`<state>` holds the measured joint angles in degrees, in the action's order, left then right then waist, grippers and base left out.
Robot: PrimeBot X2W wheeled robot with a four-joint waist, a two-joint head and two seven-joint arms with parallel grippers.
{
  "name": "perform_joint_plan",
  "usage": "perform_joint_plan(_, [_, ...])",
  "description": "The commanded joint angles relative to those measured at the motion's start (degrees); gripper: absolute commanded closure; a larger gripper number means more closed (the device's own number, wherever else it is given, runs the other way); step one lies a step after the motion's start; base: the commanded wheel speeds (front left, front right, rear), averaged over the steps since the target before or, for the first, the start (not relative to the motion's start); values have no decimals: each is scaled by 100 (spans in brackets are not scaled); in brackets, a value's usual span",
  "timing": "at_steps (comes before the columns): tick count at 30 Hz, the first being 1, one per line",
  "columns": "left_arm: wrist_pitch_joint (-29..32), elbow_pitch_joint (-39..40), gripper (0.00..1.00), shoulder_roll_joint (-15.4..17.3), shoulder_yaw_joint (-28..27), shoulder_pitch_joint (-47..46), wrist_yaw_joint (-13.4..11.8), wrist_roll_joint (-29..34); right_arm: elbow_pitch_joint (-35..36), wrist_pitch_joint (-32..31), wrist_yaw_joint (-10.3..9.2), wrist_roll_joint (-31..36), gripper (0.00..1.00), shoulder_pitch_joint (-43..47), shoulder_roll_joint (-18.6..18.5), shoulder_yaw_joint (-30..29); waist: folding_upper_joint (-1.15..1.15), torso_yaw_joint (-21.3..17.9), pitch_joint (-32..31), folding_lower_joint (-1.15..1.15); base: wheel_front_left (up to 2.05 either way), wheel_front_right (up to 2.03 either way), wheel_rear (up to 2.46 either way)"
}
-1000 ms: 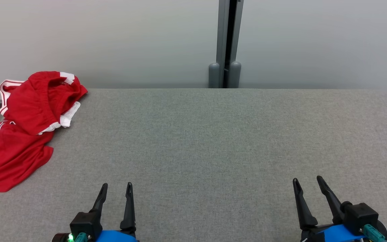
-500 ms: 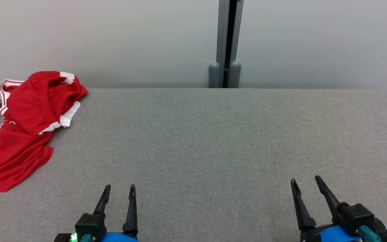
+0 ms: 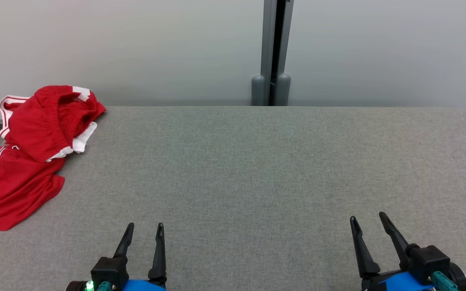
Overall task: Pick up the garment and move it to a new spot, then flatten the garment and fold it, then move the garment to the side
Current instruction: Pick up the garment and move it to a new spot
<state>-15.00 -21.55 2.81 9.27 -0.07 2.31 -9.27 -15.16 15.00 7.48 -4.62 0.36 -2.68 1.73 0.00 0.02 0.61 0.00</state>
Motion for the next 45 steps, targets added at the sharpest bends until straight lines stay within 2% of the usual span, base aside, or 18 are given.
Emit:
perform_joint_plan(1, [-28,-10,0,14,-1,-47,-6,-22,-10,28,2,35,0,30,-38,4,0,1,1,0,0,0,0])
perform_joint_plan(6, [-28,-21,0,14,14,-67,-6,-10,12,27,2,44,0,54,-37,-42,0,45,12,0,0,0,0])
perform_joint_plan(11, [-28,9,0,14,11,-102,-1,28,41,25,2,26,0,79,-35,-106,0,309,37,0,0,0,0])
perform_joint_plan(17, [-27,20,0,20,-11,-158,15,95,54,25,3,-41,0,64,-32,-180,0,1017,63,0,0,0,0])
perform_joint_plan(23, [-23,41,0,34,-118,-162,11,123,41,25,3,-132,0,-20,-34,-17,0,1741,41,0,0,0,0])
perform_joint_plan(30, [-23,61,0,35,-228,-121,30,134,10,24,2,-118,0,-75,-36,107,0,2284,39,0,0,0,0])
perform_joint_plan(37, [-23,77,0,25,-240,-72,53,127,-9,25,2,-90,0,-87,-35,103,0,2457,66,0,0,0,0])
perform_joint_plan(45, [-23,183,0,15,-285,-96,-15,33,138,24,2,42,0,-130,-34,-35,0,2314,243,0,0,0,0])
